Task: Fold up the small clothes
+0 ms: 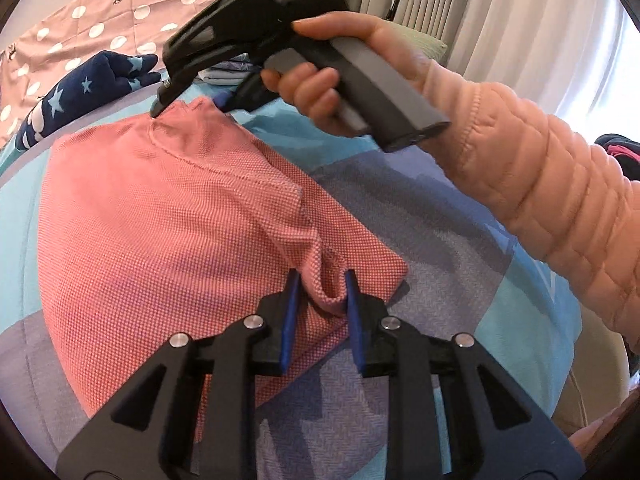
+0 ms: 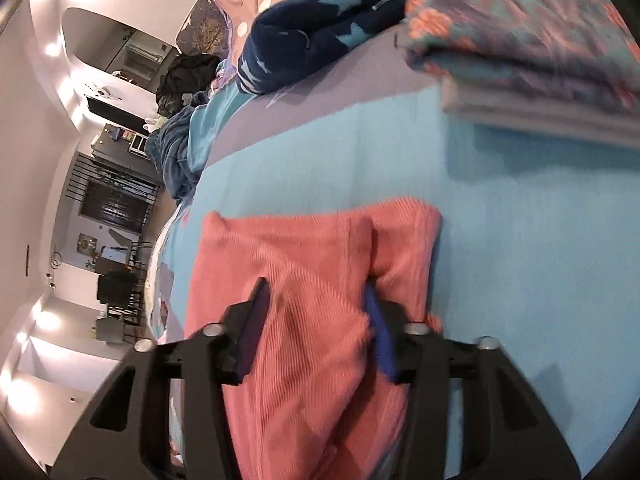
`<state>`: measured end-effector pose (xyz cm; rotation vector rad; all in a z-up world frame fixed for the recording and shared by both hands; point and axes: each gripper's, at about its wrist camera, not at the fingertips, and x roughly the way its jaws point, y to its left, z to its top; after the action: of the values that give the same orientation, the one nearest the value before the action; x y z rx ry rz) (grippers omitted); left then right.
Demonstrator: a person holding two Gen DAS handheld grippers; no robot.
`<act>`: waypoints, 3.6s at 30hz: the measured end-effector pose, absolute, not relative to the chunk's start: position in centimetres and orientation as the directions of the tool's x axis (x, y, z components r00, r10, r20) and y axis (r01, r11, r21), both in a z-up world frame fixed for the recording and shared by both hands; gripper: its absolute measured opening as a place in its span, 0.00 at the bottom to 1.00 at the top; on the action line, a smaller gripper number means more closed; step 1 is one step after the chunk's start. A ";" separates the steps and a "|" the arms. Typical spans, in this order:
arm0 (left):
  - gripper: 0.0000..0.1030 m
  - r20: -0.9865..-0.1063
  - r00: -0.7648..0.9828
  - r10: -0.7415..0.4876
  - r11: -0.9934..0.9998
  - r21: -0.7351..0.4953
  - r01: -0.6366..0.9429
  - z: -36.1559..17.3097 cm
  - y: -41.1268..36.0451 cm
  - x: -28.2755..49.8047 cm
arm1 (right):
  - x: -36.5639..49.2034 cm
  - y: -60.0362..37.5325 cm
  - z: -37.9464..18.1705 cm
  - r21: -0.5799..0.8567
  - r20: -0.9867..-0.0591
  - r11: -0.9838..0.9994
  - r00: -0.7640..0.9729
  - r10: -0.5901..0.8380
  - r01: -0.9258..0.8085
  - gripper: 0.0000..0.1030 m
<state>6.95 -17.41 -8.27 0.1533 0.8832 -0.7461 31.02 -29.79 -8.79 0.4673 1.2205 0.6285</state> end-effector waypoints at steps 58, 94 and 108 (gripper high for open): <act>0.73 -0.709 0.641 -0.293 0.936 -0.075 0.345 -8.3 -4.3 2.1 | 3.9 -32.7 -5.8 0.313 -0.701 0.940 0.634 0.327 -0.138 0.34; 0.16 -0.681 0.532 -0.503 0.862 -0.352 0.365 -9.7 -4.9 7.9 | 10.8 -29.4 -8.8 0.284 -0.729 0.950 0.615 0.300 -0.126 0.04; 0.21 -0.701 0.589 -0.402 0.906 -0.209 0.369 -8.0 -6.5 7.0 | 9.1 -29.2 -7.0 0.244 -0.688 0.946 0.650 0.323 -0.213 0.06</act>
<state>6.98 -6.55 -8.05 -0.0423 0.8272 -0.4492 9.05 -29.25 -6.96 0.1456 0.8082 0.3059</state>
